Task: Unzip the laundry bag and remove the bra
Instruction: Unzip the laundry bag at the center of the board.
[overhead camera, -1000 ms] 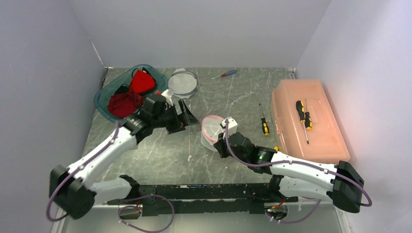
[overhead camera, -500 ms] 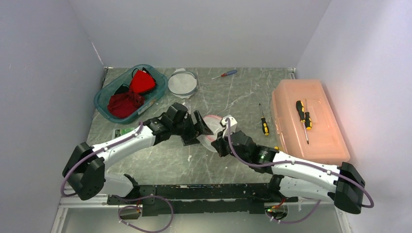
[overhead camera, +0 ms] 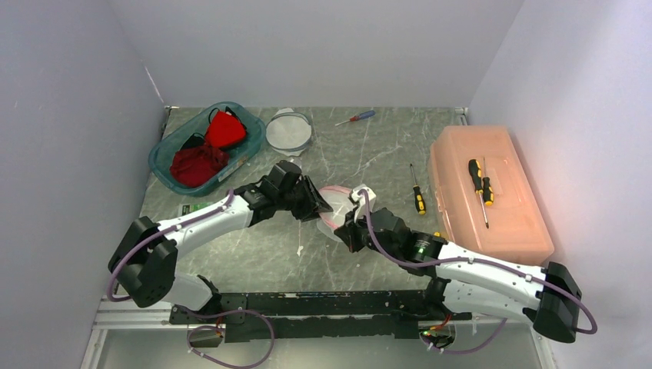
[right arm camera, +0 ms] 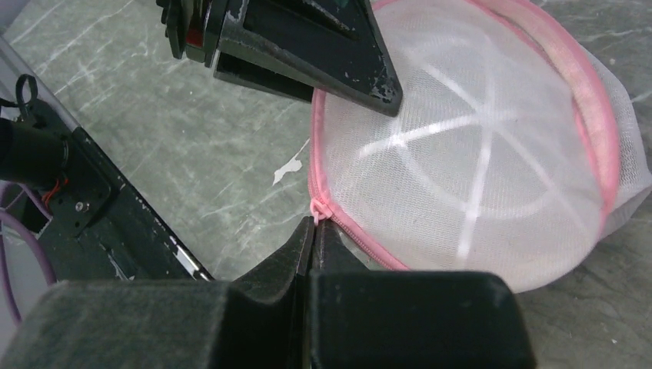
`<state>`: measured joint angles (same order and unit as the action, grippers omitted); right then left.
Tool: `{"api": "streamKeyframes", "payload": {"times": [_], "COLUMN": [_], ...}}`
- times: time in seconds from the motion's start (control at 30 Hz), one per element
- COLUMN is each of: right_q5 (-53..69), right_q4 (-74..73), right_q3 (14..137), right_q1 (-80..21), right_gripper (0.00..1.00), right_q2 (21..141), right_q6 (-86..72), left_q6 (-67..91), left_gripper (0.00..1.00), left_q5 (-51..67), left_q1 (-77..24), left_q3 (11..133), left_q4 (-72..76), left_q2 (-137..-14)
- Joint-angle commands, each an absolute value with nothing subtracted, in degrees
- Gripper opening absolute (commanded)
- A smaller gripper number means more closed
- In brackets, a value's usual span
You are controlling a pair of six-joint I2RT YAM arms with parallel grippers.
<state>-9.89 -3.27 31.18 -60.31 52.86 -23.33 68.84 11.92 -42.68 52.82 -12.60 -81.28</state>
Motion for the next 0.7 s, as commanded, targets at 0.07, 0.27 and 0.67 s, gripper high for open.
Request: {"api": "streamKeyframes", "payload": {"times": [0.07, 0.27, 0.67], "right_q5": [-8.1, -9.1, -19.0], "right_q4": [-7.1, -11.5, -17.2], "right_q3": [33.2, 34.2, 32.1], "right_q1": [-60.7, -60.7, -59.5], "right_gripper": [0.0, 0.0, 0.0], "right_q2": [49.9, 48.5, 46.1], "right_q6": [-22.7, -23.6, -29.7], "left_q6": [69.0, 69.7, 68.4], "left_gripper": [0.19, 0.03, 0.03], "left_q5": [7.4, 4.6, 2.5], "left_q1": [-42.6, -42.3, -41.7], "left_q3": [54.4, 54.3, 53.9], "left_q4": [-10.6, -12.8, -15.5], "left_q2": [-81.1, -80.6, -76.9]}}
